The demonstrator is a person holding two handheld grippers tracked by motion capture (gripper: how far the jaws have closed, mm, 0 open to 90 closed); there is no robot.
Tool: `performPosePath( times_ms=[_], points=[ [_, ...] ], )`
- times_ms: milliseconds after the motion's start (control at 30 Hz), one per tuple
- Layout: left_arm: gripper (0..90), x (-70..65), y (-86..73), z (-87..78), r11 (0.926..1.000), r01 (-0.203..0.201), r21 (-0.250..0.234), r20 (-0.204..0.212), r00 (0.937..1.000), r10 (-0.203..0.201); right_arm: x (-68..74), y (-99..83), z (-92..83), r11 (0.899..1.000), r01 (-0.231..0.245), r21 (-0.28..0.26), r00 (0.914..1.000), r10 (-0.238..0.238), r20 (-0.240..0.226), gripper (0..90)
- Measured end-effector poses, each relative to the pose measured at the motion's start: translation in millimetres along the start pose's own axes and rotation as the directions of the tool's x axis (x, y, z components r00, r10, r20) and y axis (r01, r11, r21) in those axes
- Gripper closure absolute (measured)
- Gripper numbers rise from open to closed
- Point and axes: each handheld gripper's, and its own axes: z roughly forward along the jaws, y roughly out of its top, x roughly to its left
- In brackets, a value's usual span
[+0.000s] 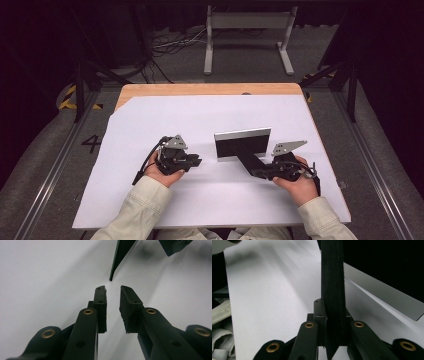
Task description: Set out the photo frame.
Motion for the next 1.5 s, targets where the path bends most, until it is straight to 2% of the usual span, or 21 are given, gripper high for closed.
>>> performPosePath(
  times_ms=[100,333,600,900,1500],
  points=[
    [76.2,0.1,0.3,0.7,1.0000,-0.003,0.002,0.000,1.0000,0.003,-0.1,-1.8,1.0,1.000,-0.002,0.024,1.0000,0.002,0.010,80.5],
    [76.2,-0.2,0.1,0.8,1.0000,0.002,0.002,0.000,1.0000,-0.002,-0.2,-4.9,2.3,0.999,-0.011,0.044,0.9999,0.010,0.013,79.8],
    [76.1,-0.5,0.0,1.2,1.0000,0.002,0.001,0.002,1.0000,-0.002,5.8,-4.4,4.0,0.995,0.035,0.094,0.9980,-0.040,0.049,78.3],
    [76.1,-0.6,0.1,1.8,1.0000,0.001,0.006,0.005,1.0000,-0.001,6.9,-5.9,4.5,0.991,0.044,0.127,0.9972,-0.051,0.055,77.6],
    [76.4,-0.9,2.0,3.8,1.0000,-0.005,0.004,0.004,1.0000,0.005,10.1,-5.7,0.2,0.992,0.041,0.123,0.9967,-0.049,0.064,80.3]
  ],
)
